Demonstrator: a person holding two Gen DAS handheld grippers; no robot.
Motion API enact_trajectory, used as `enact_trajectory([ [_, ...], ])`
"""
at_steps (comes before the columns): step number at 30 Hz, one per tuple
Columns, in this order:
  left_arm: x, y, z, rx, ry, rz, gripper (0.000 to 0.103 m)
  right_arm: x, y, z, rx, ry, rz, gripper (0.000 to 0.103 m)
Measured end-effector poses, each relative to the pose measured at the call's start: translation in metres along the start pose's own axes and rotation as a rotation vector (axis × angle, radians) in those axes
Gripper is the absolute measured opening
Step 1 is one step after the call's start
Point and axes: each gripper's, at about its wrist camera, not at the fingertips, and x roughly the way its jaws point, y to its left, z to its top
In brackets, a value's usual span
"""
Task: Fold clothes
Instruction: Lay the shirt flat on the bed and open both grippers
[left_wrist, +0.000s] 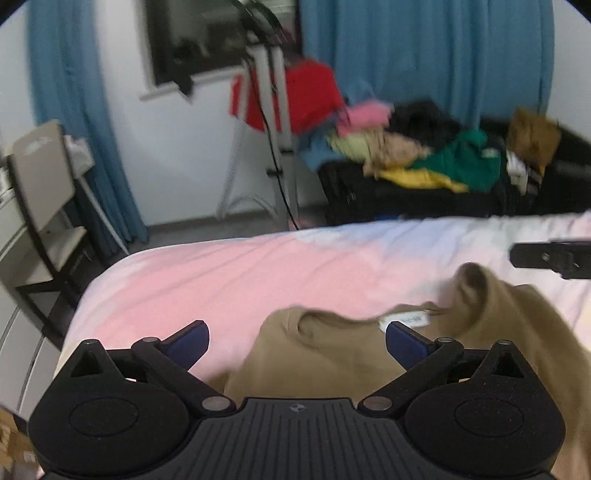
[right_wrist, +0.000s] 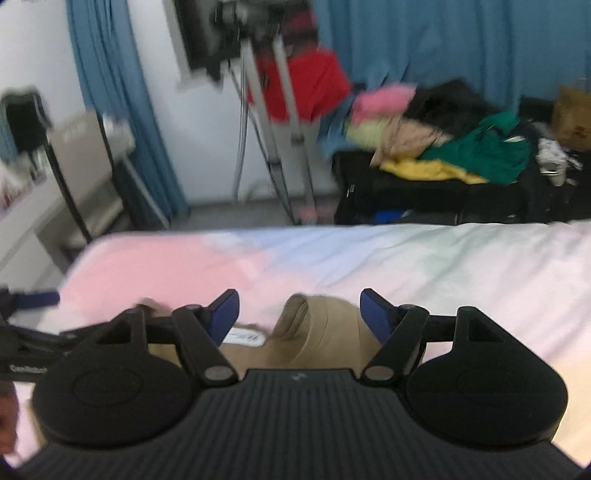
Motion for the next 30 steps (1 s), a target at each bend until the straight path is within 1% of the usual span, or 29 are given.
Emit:
enact_trajectory([
  [3,-0.070,-0.008,-0.032,-0.040,-0.064,0.012,0.103,-0.058,-0.005,-0.033,0.036,-0.079,-0.022,0.074],
  [7,-0.160,-0.014,-0.079,-0.090,-0.144,0.021,0.103,-0.146,-0.001,-0.086,0.013,-0.177,-0.032,0.074],
  [10,-0.221,-0.021,-0.126,-0.052,-0.193,0.039,0.103,-0.206,0.000,-0.123,0.034,-0.203,0.002,0.074],
  [12,-0.254,-0.024,-0.161,-0.037,-0.219,0.050,0.103,-0.247,0.002,-0.151,0.025,-0.208,0.016,0.074],
  [15,-0.283,-0.020,-0.203,-0.058,-0.203,0.060,0.103,-0.292,-0.002,-0.188,0.020,-0.218,0.008,0.074],
  [16,-0.290,-0.019,-0.214,-0.062,-0.201,0.066,0.103,-0.305,-0.003,-0.198,0.022,-0.220,0.009,0.076],
  [17,-0.298,-0.017,-0.226,-0.065,-0.200,0.073,0.103,-0.312,-0.005,-0.205,0.028,-0.223,0.019,0.086],
  [18,-0.300,-0.014,-0.232,-0.072,-0.182,0.082,0.103,-0.317,-0.007,-0.210,0.031,-0.226,0.036,0.088],
  [19,-0.301,-0.011,-0.237,-0.080,-0.158,0.092,0.103,-0.320,-0.009,-0.214,0.039,-0.228,0.053,0.088],
  [21,-0.296,0.002,-0.242,-0.128,-0.111,0.092,0.103,-0.319,-0.015,-0.220,0.080,-0.221,0.073,0.088],
  [24,-0.278,0.029,-0.239,-0.245,-0.070,0.091,0.103,-0.313,-0.020,-0.227,0.132,-0.203,0.073,0.088],
  [26,-0.264,0.052,-0.236,-0.344,-0.044,0.100,0.102,-0.308,-0.023,-0.230,0.145,-0.201,0.065,0.088],
  [28,-0.242,0.076,-0.231,-0.447,-0.016,0.112,0.099,-0.304,-0.024,-0.235,0.155,-0.196,0.060,0.088],
  [30,-0.220,0.098,-0.226,-0.523,-0.010,0.120,0.097,-0.300,-0.025,-0.239,0.167,-0.188,0.067,0.088],
])
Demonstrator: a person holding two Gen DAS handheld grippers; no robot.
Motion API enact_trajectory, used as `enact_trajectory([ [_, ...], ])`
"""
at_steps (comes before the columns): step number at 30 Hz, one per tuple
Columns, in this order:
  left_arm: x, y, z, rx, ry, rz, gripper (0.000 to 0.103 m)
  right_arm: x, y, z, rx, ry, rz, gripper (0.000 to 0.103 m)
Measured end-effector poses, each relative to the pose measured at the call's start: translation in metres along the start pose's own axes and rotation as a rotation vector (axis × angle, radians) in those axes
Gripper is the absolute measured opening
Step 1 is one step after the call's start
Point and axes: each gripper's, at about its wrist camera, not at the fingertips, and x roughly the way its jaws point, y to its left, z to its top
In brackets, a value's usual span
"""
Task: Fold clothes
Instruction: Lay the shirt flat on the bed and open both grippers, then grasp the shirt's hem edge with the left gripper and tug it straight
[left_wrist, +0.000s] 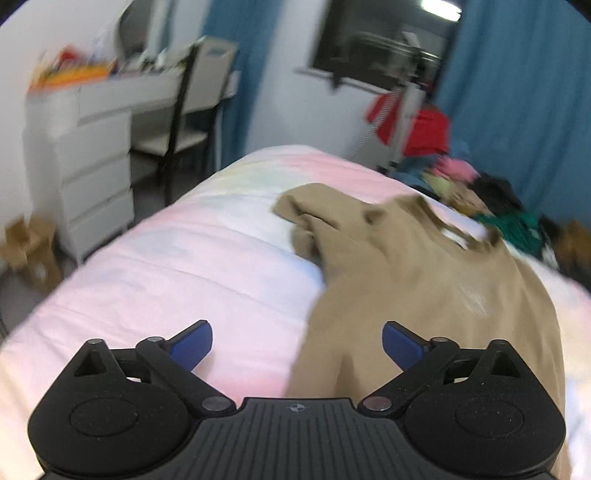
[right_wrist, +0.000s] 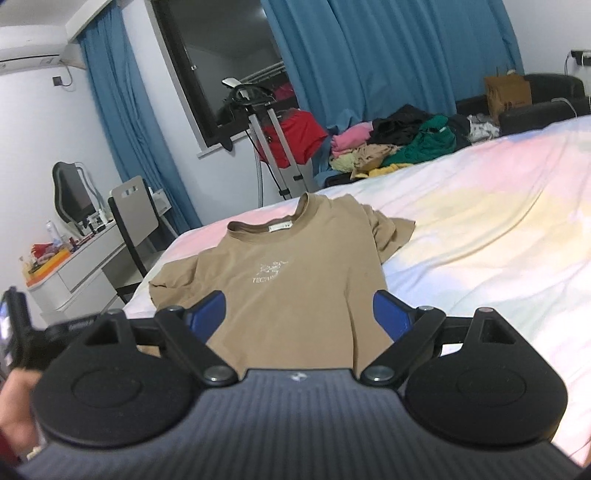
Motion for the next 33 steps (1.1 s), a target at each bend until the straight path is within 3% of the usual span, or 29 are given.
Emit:
enact_trajectory([
  [2,0.022,0.009,0.012,-0.041,-0.004,0.019,0.091,0.010,-0.002,-0.003,0.005,0.010,0.003,0.088],
  [4,0.048,0.012,0.025,-0.011,-0.005,0.055,0.085,0.020,-0.004,-0.006,-0.002,0.017,0.001,0.088],
  [7,0.083,0.005,0.039,0.120,-0.002,0.114,0.083,0.040,-0.009,-0.009,-0.008,0.026,-0.023,0.088],
  [10,0.108,-0.009,0.041,0.361,-0.024,0.177,0.083,0.063,-0.019,-0.012,0.013,0.050,-0.037,0.088],
  [14,0.124,-0.017,0.041,0.489,-0.038,0.085,0.082,0.092,-0.033,-0.013,0.060,0.073,-0.053,0.088],
  [22,0.149,-0.043,0.049,0.522,-0.039,-0.048,0.074,0.110,-0.053,-0.018,0.181,0.082,-0.071,0.088],
  [24,0.154,-0.049,0.051,0.540,-0.038,-0.030,0.061,0.105,-0.055,-0.016,0.194,0.050,-0.070,0.088],
  [26,0.160,-0.050,0.055,0.531,-0.026,0.021,0.023,0.098,-0.056,-0.014,0.214,0.009,-0.056,0.088],
  [28,0.157,-0.051,0.059,0.564,-0.035,0.069,0.008,0.092,-0.056,-0.012,0.220,-0.026,-0.053,0.088],
  [33,0.139,-0.063,0.063,0.873,-0.100,0.251,0.007,0.087,-0.055,-0.010,0.215,-0.032,-0.060,0.088],
])
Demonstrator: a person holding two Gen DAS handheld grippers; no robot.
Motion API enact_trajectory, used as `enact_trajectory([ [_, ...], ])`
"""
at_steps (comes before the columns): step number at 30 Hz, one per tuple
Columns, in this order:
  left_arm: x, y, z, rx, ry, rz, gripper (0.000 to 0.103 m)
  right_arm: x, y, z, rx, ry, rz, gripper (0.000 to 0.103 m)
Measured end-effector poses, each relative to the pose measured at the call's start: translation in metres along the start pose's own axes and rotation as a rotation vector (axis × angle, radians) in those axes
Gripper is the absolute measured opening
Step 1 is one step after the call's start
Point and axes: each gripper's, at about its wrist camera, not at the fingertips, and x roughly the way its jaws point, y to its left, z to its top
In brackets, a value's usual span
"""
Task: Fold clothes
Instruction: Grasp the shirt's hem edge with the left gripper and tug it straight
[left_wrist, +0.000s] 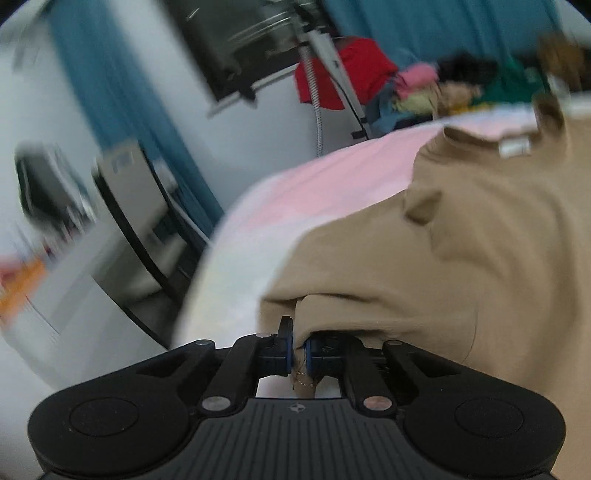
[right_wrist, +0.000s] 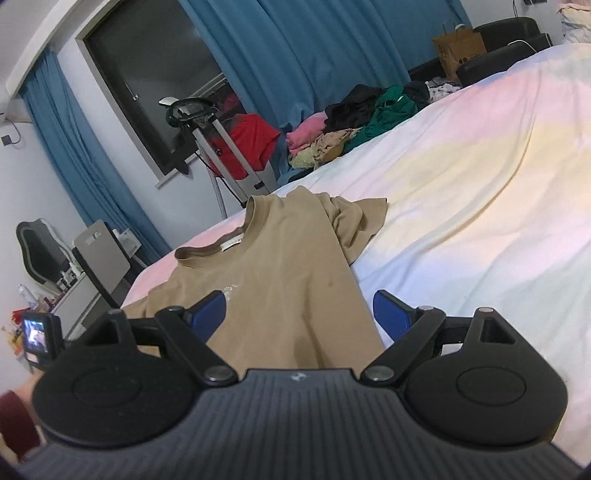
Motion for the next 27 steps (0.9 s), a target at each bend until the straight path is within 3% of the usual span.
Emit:
enact_trajectory([
  [3,-0.004,0.002,0.000,0.183,0.010,0.100,0.007,0.000,0.000,0.000,-0.001,0.006,0.003,0.088],
  [8,0.011,0.009,-0.024,0.170,0.142,0.085,0.017,0.004,0.002,-0.001,-0.022,0.016,-0.006,0.088],
  [12,0.014,0.030,-0.053,-0.009,0.199,0.029,0.021,0.009,0.001,-0.002,-0.024,0.039,-0.012,0.088],
  [15,0.008,0.063,-0.067,-0.206,0.169,-0.022,0.040,0.010,0.002,-0.003,-0.030,0.048,-0.009,0.088],
  [16,0.007,0.075,-0.070,-0.280,0.152,-0.044,0.045,0.011,0.003,-0.004,-0.034,0.050,-0.009,0.088],
  [18,0.003,0.096,-0.073,-0.444,0.101,-0.066,0.045,0.012,0.004,-0.005,-0.043,0.055,-0.012,0.088],
  [19,-0.001,0.106,-0.074,-0.527,0.062,-0.063,0.049,0.014,0.005,-0.006,-0.045,0.060,-0.011,0.088],
  [21,-0.006,0.118,-0.071,-0.657,-0.030,-0.130,0.060,0.018,0.005,-0.010,-0.045,0.080,-0.007,0.088],
  [23,0.002,0.117,-0.063,-0.706,-0.043,-0.155,0.070,0.023,0.006,-0.015,-0.049,0.107,-0.011,0.088],
  [27,0.035,0.112,-0.045,-0.792,0.029,-0.155,0.069,0.027,0.010,-0.021,-0.079,0.126,-0.013,0.088],
])
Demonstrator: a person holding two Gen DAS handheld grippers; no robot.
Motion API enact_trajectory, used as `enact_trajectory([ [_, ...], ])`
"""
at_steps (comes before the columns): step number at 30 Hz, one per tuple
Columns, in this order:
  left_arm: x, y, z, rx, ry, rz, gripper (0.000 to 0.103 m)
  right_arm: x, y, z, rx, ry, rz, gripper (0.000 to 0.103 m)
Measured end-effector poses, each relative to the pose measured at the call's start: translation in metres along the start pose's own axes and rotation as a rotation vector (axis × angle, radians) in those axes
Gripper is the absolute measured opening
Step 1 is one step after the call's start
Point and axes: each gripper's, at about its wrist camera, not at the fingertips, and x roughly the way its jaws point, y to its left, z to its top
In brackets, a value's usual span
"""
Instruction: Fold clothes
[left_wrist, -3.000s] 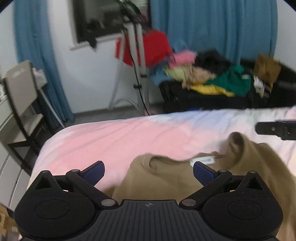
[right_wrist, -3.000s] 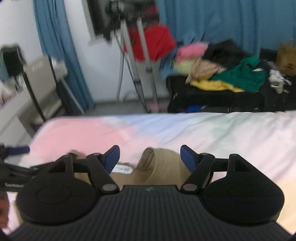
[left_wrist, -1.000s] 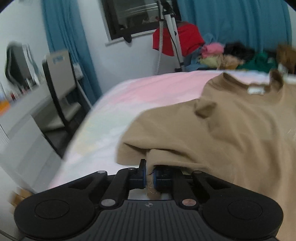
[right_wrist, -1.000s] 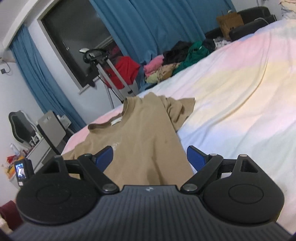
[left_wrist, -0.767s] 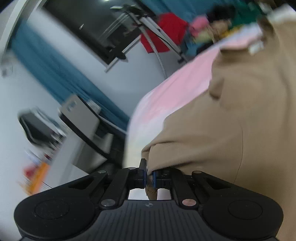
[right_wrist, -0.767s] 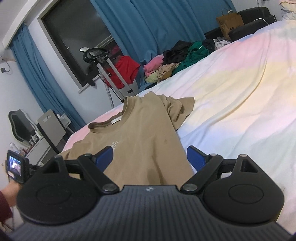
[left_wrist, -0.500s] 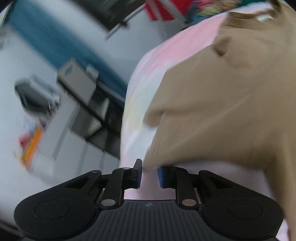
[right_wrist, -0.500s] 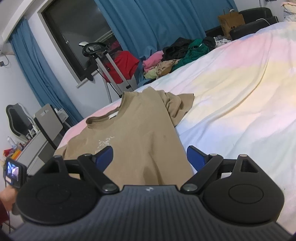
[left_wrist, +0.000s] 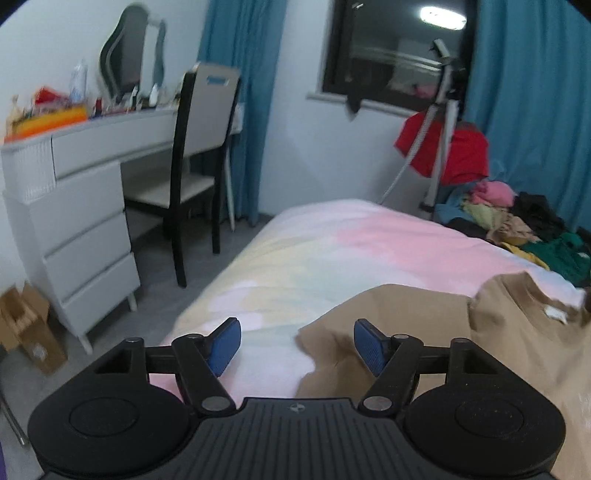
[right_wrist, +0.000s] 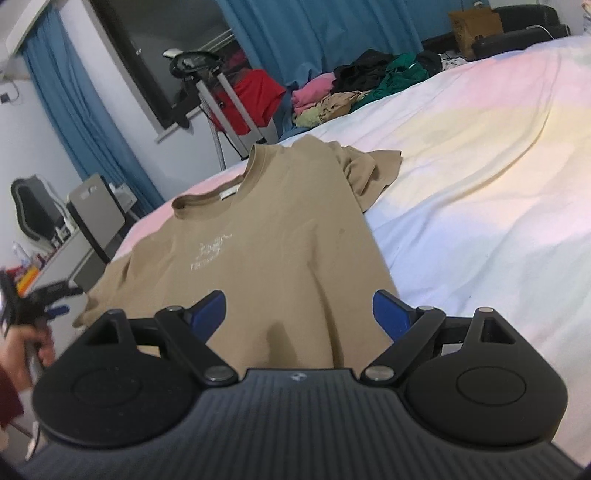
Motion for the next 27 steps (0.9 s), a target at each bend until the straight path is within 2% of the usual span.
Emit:
enact_trajectory([
  [3,0.025,0.001,0.007,-0.095,0.050,-0.003,0.066,0.002,-0.002,0.001,0.001,0.001,0.015,0.088],
  [6,0.045,0.001,0.009,-0.109,0.097,0.001,0.049,0.008,-0.006,0.002,0.014,0.013,0.012,0.088],
  [8,0.054,-0.003,0.011,-0.074,0.133,0.029,0.016,0.012,-0.008,0.002,0.018,0.020,0.008,0.088],
  [10,0.058,-0.009,0.015,-0.036,0.140,0.029,0.007,0.015,-0.008,0.001,0.009,0.026,0.013,0.088],
  [12,0.052,-0.023,0.024,0.057,0.067,0.067,0.006,0.018,-0.004,-0.002,-0.024,0.028,0.006,0.088],
  [15,0.044,-0.048,0.029,0.261,-0.054,0.199,0.007,0.019,0.002,-0.005,-0.053,0.028,0.006,0.088],
  [16,0.045,-0.057,0.028,0.303,-0.071,0.252,0.007,0.018,0.005,-0.005,-0.068,0.021,0.005,0.088],
  [18,0.044,-0.061,0.025,0.262,-0.055,0.286,0.009,0.014,0.011,-0.006,-0.109,-0.006,-0.008,0.088],
  [19,0.041,-0.060,0.024,0.220,-0.042,0.270,0.016,0.012,0.013,-0.006,-0.124,-0.018,-0.014,0.088],
  [20,0.036,-0.058,0.023,0.179,-0.032,0.250,0.030,0.011,0.014,-0.005,-0.133,-0.028,-0.018,0.088],
  [23,0.009,-0.062,0.016,0.168,-0.033,0.218,0.058,0.006,0.018,-0.003,-0.160,-0.053,-0.025,0.088],
  [24,-0.003,-0.065,0.013,0.185,-0.037,0.209,0.060,0.004,0.019,-0.002,-0.170,-0.063,-0.027,0.088],
  [27,-0.052,-0.079,-0.004,0.221,-0.052,0.146,0.077,-0.004,0.023,0.000,-0.194,-0.092,-0.025,0.088],
])
